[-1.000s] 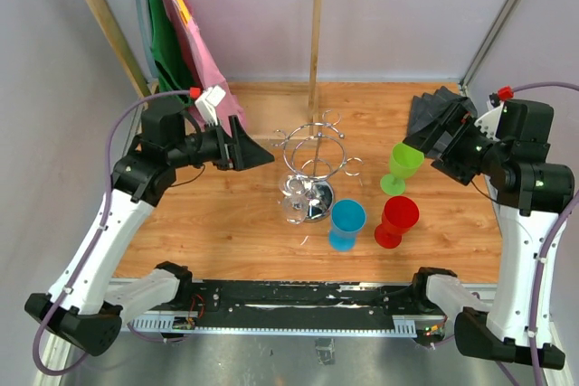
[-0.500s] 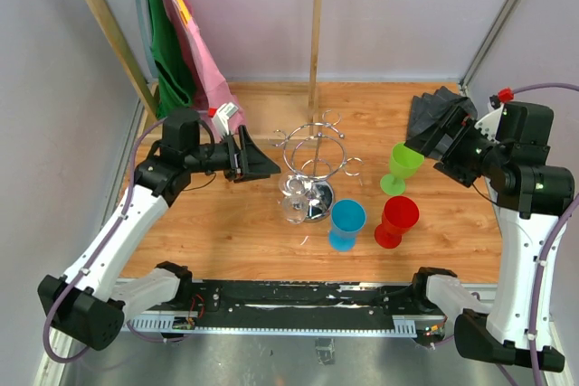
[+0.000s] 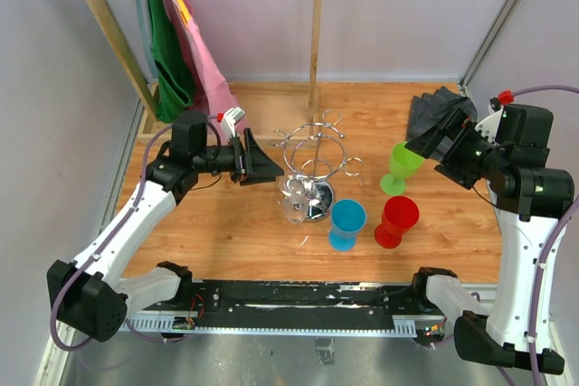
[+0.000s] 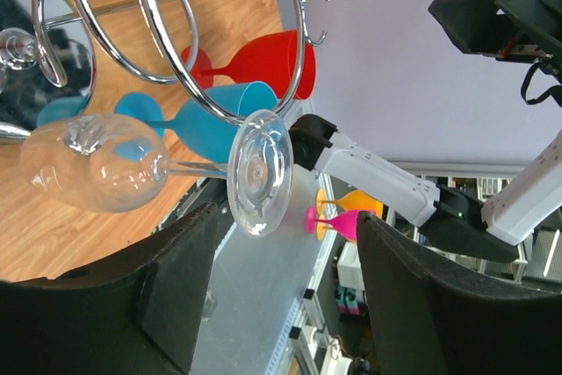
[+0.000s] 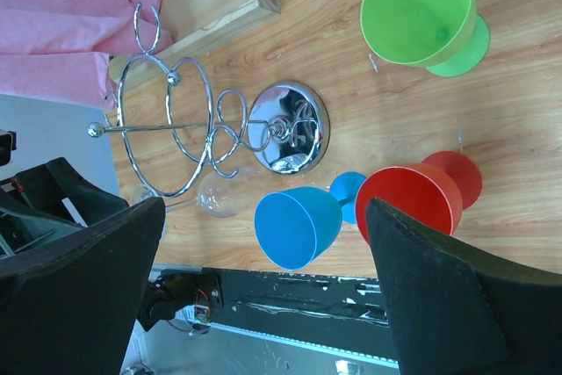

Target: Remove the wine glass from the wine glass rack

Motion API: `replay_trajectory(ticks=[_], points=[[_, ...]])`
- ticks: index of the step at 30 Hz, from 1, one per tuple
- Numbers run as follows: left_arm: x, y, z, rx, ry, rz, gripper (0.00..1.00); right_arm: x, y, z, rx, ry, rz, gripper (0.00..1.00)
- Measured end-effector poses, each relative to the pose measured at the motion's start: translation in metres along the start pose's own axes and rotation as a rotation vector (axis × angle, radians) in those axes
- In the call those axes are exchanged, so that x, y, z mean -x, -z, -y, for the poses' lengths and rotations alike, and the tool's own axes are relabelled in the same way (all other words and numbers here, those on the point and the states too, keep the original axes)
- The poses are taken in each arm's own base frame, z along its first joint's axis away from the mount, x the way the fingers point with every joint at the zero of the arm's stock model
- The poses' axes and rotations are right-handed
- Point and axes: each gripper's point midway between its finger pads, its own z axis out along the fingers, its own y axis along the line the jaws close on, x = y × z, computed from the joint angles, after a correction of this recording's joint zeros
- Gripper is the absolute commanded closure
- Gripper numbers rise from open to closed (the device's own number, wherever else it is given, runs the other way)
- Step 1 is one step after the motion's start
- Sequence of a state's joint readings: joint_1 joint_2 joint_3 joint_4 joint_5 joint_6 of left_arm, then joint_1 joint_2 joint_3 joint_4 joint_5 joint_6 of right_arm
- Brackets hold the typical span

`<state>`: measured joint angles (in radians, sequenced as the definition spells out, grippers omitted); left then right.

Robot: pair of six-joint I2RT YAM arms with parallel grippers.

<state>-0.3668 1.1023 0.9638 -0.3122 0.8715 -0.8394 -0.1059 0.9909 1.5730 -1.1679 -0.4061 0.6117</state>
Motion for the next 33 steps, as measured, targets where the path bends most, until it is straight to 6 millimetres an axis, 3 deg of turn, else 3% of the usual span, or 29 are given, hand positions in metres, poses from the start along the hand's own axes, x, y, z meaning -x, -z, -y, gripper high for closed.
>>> replay_trajectory(ticks=[26,33], points=[[-0.009,-0.012,-0.012,-0.060,0.102,-0.058,0.41,-0.003,0.004,0.003,-0.008,0.003,0.015,0.01],[-0.010,-0.013,-0.014,-0.064,0.119,-0.070,0.48,-0.003,0.004,0.003,-0.008,0.003,0.014,0.01]])
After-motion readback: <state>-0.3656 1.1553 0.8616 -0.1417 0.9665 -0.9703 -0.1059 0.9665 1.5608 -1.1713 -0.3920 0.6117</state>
